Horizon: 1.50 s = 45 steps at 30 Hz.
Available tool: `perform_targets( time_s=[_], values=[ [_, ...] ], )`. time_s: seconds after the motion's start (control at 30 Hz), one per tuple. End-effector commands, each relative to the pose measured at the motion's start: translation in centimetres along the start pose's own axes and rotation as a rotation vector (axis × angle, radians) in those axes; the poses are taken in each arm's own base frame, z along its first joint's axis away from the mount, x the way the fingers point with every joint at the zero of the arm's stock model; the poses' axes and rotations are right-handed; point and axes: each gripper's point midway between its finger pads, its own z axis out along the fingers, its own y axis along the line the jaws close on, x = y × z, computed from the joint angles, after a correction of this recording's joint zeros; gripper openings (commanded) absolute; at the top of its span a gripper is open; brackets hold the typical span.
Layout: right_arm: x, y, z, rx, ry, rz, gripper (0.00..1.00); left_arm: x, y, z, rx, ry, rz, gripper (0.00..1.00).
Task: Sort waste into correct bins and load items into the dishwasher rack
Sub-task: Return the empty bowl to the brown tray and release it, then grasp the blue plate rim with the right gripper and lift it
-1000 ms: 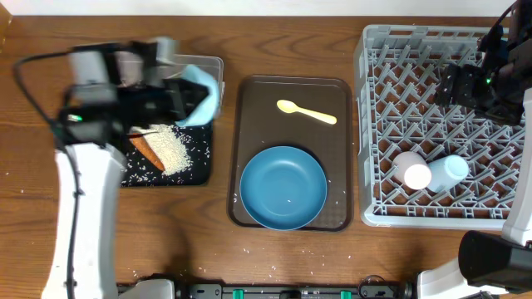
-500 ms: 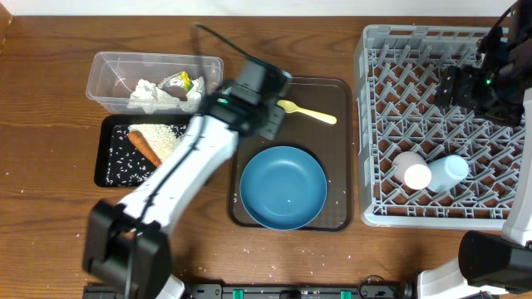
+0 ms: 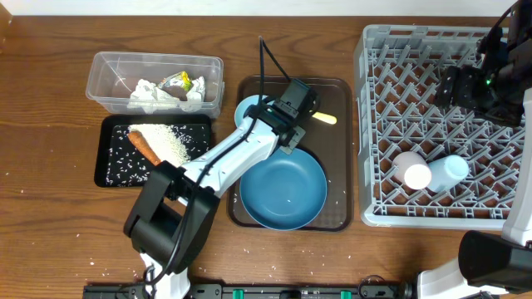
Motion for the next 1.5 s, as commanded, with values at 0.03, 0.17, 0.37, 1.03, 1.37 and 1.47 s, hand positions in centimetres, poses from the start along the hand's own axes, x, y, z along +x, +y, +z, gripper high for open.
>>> perform_targets(
  time_s=[0.03,0.17,0.37,1.03,1.37,1.47],
  values=[
    [-0.1,0.1,-0.6,-0.004,-0.019,-0.016,0.90,-1.0,-0.6,-0.4,-0.016,-0.036,0.032,0.15],
    [0.0,0.8,-0.6,-0.024,-0.016,-0.031,0.91,-0.7,-0.5,-0.3,-0.019,-0.024,0.018,0.42],
    [0.1,3.3,-0.5,-0.061,-0.022,-0.118,0.91,-1.3,1.8,-2.8,-0.033,-0.064,-0.162,0.46],
    [8.1,22.7,6.6,-0.169,0.076,-0.550,0.85,9.3,16.2,-21.6,-0.174,-0.144,-0.780,0.59],
    [13.8,23.5,18.2,-0.060,0.325,-0.619,0.66,13.4,20.8,-19.0,-0.160,-0.031,-0.995,0.72],
    [15.0,22.7,20.8,-0.023,0.383,-0.621,0.64,14.1,21.5,-18.2,-0.167,0.000,-1.021,0.75]
  ],
)
